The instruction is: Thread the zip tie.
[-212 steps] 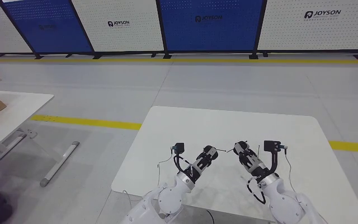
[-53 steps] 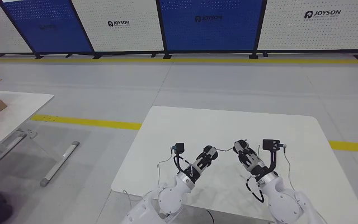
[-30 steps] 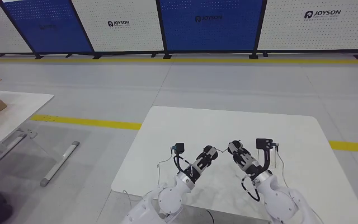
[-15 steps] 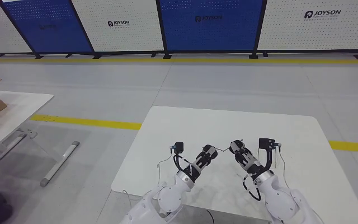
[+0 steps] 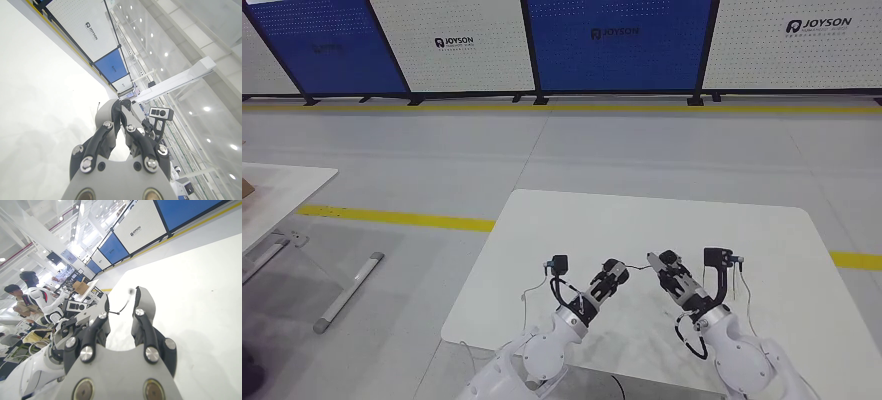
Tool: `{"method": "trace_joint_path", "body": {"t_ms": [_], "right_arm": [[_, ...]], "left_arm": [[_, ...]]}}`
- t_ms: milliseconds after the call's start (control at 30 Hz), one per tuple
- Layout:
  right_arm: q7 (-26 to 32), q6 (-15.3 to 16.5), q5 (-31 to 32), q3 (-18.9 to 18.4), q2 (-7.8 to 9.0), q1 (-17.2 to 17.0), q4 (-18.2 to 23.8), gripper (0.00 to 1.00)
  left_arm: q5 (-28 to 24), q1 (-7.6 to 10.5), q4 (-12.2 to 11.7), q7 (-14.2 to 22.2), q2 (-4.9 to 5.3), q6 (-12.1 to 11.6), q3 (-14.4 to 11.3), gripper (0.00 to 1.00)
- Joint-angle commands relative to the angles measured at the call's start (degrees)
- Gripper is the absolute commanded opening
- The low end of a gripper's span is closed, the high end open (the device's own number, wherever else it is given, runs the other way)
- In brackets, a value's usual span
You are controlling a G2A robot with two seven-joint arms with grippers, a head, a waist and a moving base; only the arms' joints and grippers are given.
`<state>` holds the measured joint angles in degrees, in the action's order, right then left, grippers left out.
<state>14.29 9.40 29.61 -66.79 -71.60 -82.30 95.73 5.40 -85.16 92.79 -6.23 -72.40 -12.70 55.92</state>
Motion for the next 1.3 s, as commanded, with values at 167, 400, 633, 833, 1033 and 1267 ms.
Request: {"method": "trace_joint_path", "body": {"t_ms": [167,400,633,833,1033,1267], "right_arm": [[0.4,0.0,0.4,0.0,0.03,-0.5,0.2,0.34],[0.9,0.2,0.8,0.0,0.08,-0.8,0.5,0.11],[1.7,-0.1,1.0,0.1,0.07,-0.5,0.5,0.06],[2.0,-0.1,0.8,0.2,0.03,-0.2,0.3,0.0],[2.1,0.2,0.4,-0.1,0.04,-0.1,0.4,0.0],[3.5,0.2,0.0,-0.2,0.09,0.1,0.2,0.0]], "left_arm": [[-0.5,-0.31,0.2,-0.8,-0.12,0.4,0.5,0.0],[-0.3,-0.32,0.2,-0.8,-0.27,0.4,0.5,0.0],[0.0,-0.54,0.7,-0.8,-0.33,0.4,0.9,0.0],[0.6,-0.65,0.9,0.6,-0.33,-0.3,0.7,0.0],[0.4,-1.02,1.5,3.9,-0.13,-1.7,0.8,0.0],[0.3,-1.58,1.7,4.3,-0.04,-2.0,1.2,0.0]]}}
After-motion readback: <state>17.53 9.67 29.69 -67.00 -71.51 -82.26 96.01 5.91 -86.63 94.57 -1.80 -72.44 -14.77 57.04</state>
